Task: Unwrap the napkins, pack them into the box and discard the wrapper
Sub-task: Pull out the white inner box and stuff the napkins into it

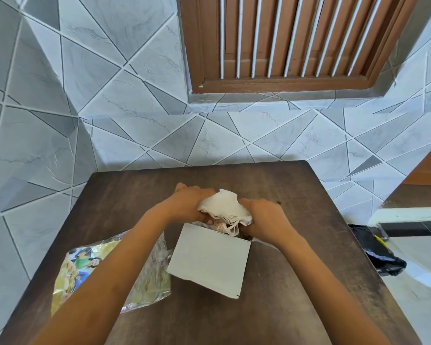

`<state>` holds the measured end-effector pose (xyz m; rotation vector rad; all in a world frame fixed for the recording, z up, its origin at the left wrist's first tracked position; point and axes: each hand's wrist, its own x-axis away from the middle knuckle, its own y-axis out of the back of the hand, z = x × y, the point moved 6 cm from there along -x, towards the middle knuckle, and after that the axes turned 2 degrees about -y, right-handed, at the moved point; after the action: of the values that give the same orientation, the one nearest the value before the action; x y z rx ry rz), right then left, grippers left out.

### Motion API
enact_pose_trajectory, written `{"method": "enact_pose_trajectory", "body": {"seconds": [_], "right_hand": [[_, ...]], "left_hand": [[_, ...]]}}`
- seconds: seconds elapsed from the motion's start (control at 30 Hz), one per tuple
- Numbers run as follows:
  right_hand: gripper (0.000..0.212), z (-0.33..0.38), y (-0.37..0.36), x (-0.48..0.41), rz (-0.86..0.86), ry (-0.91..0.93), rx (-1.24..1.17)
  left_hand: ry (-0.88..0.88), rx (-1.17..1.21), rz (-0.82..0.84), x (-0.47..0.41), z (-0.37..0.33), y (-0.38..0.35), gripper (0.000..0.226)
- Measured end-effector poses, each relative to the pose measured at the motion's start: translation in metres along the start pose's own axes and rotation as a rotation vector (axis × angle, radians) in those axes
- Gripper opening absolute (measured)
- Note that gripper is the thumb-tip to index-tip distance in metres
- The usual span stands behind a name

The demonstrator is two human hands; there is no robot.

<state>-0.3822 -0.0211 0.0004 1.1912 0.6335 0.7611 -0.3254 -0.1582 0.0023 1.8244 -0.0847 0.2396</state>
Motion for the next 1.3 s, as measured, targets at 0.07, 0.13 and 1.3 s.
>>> {"method": "enact_pose_trajectory", "body": {"seconds": [0.07, 0.13, 1.3], "right_hand": [[0.045, -0.004, 0.001, 0.004, 0.078, -0.010, -0.135], [0.064, -0.009, 0.004, 0.007, 0.147, -0.034, -0.235], [0.024, 0.011, -0.027, -0.054, 0.232, 0.025, 0.305]], "left_hand": [[0.003, -0.116, 0.038, -0.001, -0.007, 0.003, 0.060], [0.005, -0.133, 0.076, -0.002, -0.014, 0.006, 0.075], [0.278, -0.282, 0.002, -0.026, -0.001, -0.036, 0.039]]}}
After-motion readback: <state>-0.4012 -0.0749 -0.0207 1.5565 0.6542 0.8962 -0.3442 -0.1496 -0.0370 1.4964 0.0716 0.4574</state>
